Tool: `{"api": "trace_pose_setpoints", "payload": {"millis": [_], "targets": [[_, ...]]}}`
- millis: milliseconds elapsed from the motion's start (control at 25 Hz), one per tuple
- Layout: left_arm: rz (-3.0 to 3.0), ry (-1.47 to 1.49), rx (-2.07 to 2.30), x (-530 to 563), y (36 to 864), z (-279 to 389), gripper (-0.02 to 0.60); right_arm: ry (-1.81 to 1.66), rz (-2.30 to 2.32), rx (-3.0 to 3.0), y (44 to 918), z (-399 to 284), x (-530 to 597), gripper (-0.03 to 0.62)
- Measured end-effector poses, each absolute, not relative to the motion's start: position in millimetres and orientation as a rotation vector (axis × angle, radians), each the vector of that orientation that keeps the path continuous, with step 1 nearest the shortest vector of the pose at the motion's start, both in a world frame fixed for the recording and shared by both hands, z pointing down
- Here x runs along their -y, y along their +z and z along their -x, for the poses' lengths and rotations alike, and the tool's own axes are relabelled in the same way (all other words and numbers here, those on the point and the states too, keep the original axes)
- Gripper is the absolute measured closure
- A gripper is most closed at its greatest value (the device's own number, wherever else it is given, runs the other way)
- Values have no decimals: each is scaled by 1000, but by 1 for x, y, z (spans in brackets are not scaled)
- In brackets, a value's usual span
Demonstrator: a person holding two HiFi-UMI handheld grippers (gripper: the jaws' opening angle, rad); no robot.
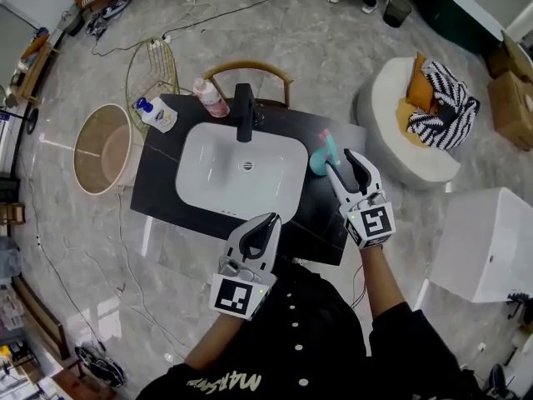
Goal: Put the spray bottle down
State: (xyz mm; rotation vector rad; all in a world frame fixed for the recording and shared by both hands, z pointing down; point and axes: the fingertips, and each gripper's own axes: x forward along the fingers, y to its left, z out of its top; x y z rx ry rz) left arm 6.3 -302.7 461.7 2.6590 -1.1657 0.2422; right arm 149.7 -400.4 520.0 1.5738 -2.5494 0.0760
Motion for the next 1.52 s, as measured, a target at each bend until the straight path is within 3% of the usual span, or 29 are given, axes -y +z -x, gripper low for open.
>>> {"api": "trace_pose_setpoints", "payload": {"millis": [320, 760, 1520], "targets": [[-2797, 131, 1173, 321, 418, -19, 560, -26, -1461, 2683, 426, -115, 355, 584], [-2884, 38, 1172, 333, 375, -31, 560, -147, -1522, 2671, 357, -120, 321, 599], [-2857, 54, 1237, 343, 375, -22, 560, -114, -1503, 2663, 373, -118, 329, 599]]}}
